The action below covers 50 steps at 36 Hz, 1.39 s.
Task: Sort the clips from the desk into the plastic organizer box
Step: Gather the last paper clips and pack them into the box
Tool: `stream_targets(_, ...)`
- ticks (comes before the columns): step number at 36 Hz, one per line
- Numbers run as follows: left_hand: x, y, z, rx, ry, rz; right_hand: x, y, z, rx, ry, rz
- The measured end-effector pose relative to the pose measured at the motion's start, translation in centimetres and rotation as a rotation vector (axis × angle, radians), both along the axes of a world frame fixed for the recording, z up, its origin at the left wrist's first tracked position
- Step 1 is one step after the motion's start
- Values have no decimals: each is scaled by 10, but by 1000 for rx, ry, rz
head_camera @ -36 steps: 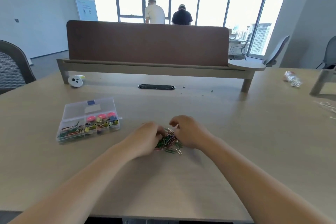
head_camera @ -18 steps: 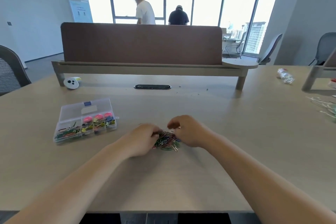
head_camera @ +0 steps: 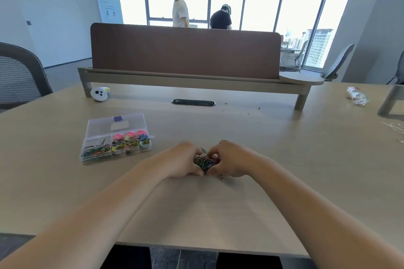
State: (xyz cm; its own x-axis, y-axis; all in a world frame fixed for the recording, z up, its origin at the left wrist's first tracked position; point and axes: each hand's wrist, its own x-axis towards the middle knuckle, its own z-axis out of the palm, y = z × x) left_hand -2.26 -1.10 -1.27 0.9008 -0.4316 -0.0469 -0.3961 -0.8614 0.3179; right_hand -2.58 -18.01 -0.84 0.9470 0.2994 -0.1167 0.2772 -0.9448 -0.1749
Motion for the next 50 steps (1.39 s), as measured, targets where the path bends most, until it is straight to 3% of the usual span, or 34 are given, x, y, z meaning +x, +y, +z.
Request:
stream_targets(14, 13, -7, -16, -161, -160, 66, 12, -5, -12, 197, -165, -59)
stream_targets(39, 6, 7, 0, -217, -252, 99, 17, -7, -3, 332, -171, -120)
stream_targets(50, -2, 23, 7, -243, -194, 113, 11, 3, 7, 320, -128, -149)
